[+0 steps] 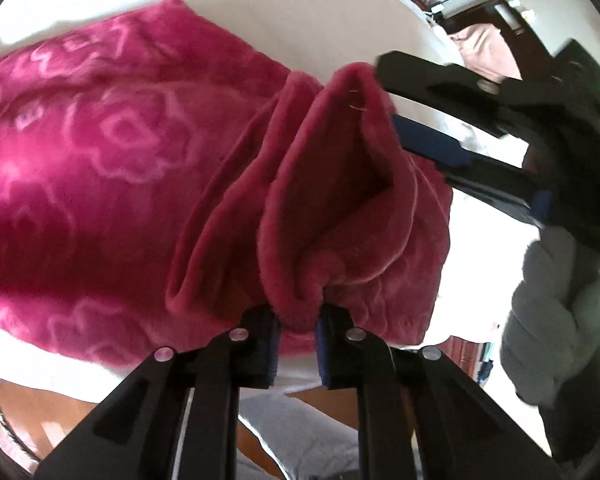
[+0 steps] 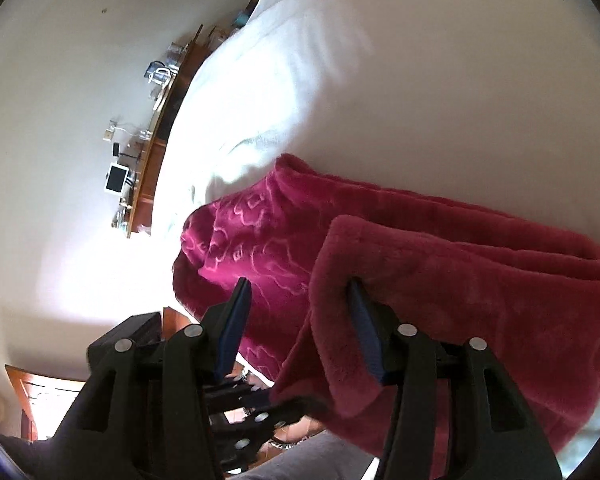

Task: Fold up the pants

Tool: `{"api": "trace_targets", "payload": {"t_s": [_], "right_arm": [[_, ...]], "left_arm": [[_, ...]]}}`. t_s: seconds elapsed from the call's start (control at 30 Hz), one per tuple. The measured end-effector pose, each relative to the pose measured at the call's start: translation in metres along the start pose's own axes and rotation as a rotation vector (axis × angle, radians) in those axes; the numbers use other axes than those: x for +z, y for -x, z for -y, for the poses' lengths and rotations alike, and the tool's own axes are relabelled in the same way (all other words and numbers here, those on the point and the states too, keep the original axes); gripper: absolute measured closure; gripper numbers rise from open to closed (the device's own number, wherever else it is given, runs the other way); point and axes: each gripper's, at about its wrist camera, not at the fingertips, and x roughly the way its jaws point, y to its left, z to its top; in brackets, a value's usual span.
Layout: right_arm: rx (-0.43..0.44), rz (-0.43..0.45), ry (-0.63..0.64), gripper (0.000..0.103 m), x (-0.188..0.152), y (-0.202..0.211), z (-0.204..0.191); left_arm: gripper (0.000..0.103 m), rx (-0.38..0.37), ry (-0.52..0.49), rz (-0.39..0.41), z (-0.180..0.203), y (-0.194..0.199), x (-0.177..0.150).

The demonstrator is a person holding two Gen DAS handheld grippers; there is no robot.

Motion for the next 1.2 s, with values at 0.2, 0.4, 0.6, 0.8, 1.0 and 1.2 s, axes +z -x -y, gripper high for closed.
{"api": "trace_targets", "payload": {"t_s": [0.2, 0.4, 0.6, 0.8, 1.0, 1.2], "right_arm": [[0.013, 0.035, -0.053, 0.050, -0.009, 0.018, 0.014], [0.020, 0.117, -0.158, 0.050, -0.006, 0.035, 0.035], [0.082, 0.032, -0.197, 0.050, -0.021, 0.013, 0.032], [0.050, -0.044, -0.160, 0.046, -0.006, -0.044, 0.019], [0.043, -0.081, -0.218, 0.043, 0.009, -0.075, 0.034], [0.180, -0.035, -0.270, 0.043, 0.002, -0.049, 0.033]], "left_arm": [[0.089, -0.004, -0.021, -0.014, -0.007, 0.008, -0.019], [0.086, 0.048, -0.009, -0.043, -0.010, -0.004, -0.015], [0.078, 0.060, 0.024, -0.039, -0.024, 0.002, -0.014], [0.059, 0.139, -0.022, -0.029, -0.023, 0.009, -0.014], [0.051, 0.163, -0.032, -0.013, -0.029, 0.023, -0.013], [0.041, 0.151, -0.029, 0.025, -0.025, 0.028, 0.005]]}}
